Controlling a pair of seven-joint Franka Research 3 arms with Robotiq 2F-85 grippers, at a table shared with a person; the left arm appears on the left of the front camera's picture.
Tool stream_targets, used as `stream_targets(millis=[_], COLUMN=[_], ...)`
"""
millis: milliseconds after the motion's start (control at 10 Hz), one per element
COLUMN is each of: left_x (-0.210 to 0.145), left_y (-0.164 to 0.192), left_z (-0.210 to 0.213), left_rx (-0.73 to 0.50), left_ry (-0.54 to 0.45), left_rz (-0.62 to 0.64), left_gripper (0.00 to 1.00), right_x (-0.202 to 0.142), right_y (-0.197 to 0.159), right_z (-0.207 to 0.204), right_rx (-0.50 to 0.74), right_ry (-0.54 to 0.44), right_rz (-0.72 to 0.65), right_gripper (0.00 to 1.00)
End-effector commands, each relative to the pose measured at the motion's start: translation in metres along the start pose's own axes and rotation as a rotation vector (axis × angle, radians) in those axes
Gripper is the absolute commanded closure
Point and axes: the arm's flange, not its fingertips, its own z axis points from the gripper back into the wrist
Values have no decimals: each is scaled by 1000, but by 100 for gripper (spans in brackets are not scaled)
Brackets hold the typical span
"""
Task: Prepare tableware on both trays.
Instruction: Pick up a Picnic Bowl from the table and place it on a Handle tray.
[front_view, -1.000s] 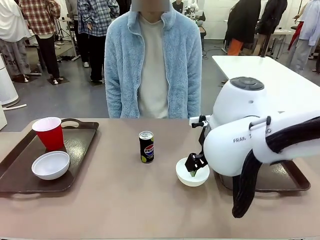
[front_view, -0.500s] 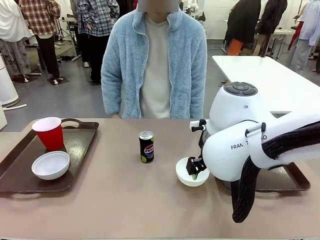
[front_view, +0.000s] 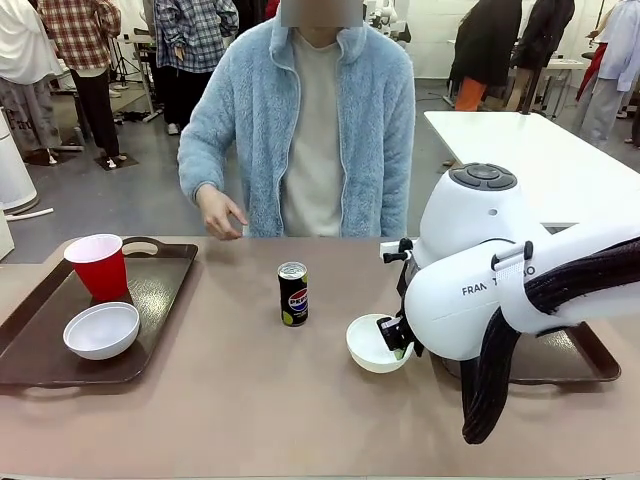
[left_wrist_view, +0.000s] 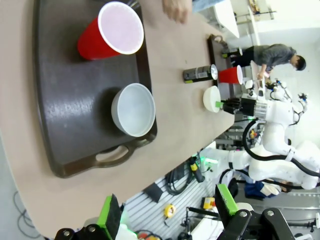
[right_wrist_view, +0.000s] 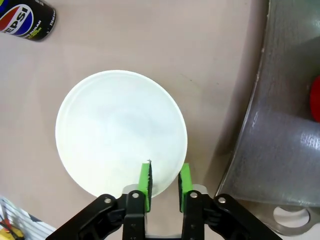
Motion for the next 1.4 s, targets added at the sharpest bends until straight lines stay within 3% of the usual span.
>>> stream_targets(millis=[0, 400, 600, 800, 1100, 1300], left_x=[1, 1, 1, 1, 1, 1], left_y=[-2, -2, -2, -2, -2, -2], left_z=[1, 1, 1, 1, 1, 1], left_rx=[3, 3, 3, 3, 3, 3], left_ry=[-11, -11, -11, -11, -11, -11], left_rz=[17, 17, 17, 17, 17, 17], left_gripper=[0, 0, 0, 0, 0, 0], right_x=[0, -5, -17, -27, -30, -25], right_y=[-1, -2, 3, -3, -64, -146], right_z=[0, 17, 83, 151, 182, 191], right_rx=[37, 72, 142, 120, 53, 30], right_ry=[24, 69, 91, 53, 95, 106], right_rz=[2, 31, 46, 83, 65, -14], right_gripper=[100, 100, 100, 100, 100, 100])
